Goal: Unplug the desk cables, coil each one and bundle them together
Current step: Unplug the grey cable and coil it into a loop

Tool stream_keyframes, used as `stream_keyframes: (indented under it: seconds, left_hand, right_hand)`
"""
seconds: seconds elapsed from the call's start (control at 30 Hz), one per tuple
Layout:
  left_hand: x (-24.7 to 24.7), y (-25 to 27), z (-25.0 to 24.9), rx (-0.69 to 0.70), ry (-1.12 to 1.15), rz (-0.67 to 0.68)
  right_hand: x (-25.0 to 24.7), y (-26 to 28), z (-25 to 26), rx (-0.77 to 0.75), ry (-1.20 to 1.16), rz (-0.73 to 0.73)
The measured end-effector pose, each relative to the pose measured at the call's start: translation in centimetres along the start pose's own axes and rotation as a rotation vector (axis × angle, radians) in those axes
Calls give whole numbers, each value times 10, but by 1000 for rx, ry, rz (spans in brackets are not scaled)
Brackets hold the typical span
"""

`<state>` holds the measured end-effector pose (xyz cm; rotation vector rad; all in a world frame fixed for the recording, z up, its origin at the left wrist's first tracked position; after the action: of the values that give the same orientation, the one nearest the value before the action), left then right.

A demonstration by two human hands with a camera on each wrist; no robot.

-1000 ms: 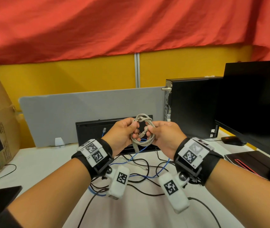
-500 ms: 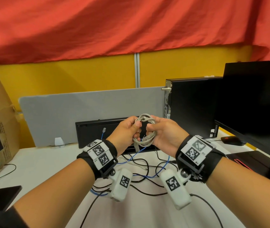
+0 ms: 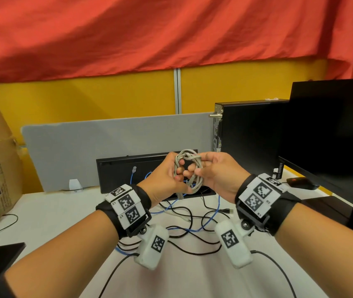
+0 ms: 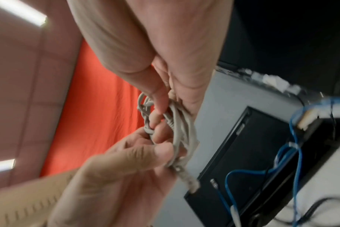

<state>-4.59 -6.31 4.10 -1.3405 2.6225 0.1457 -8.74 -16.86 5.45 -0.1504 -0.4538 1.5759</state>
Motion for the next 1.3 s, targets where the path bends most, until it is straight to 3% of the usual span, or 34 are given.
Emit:
stream_keyframes:
  seconds: [0.17,0.23,0.53,0.83,1.03,1.13,1.2,1.3]
  left_hand:
    - [-5,-4,7,-20,-18,-41]
    - [-5,-5,9,-30,-11,-48]
    - [-9,-4,2,-9,-42,-105]
    - [-9,2,3,-57,-45,-95]
    - [-3,4,2,-98,-23,45]
    - [3,7,1,-118,230,223]
    - [-2,4,7,-182,393,180]
    - [-16,-5,14,-154,305,-14]
  right_hand:
    - [-13,-2,3,-91,488,-58]
    - [-14,-3,3,-98,551,-77]
    - [-16,-1,-5,-103,275,-231]
    - [-11,1,-10,-158,45,-220]
    - [0,-1,-15,-28,-244,-90]
    - [7,2,-16,54,-339,6]
    - [8,3,-18,75,-288,31]
    - [13,1,-14,-17,13,91]
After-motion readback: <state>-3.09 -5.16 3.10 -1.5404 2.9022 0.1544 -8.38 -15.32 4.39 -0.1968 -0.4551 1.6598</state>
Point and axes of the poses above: each hand's wrist, its own y-axis away from the middle knuckle, its own x-axis out of the palm, z = x × y, the point moved 8 cm from there along -y, towards the middle knuckle, and after that the axes turned 14 degrees about -x, right-handed, at the moved point
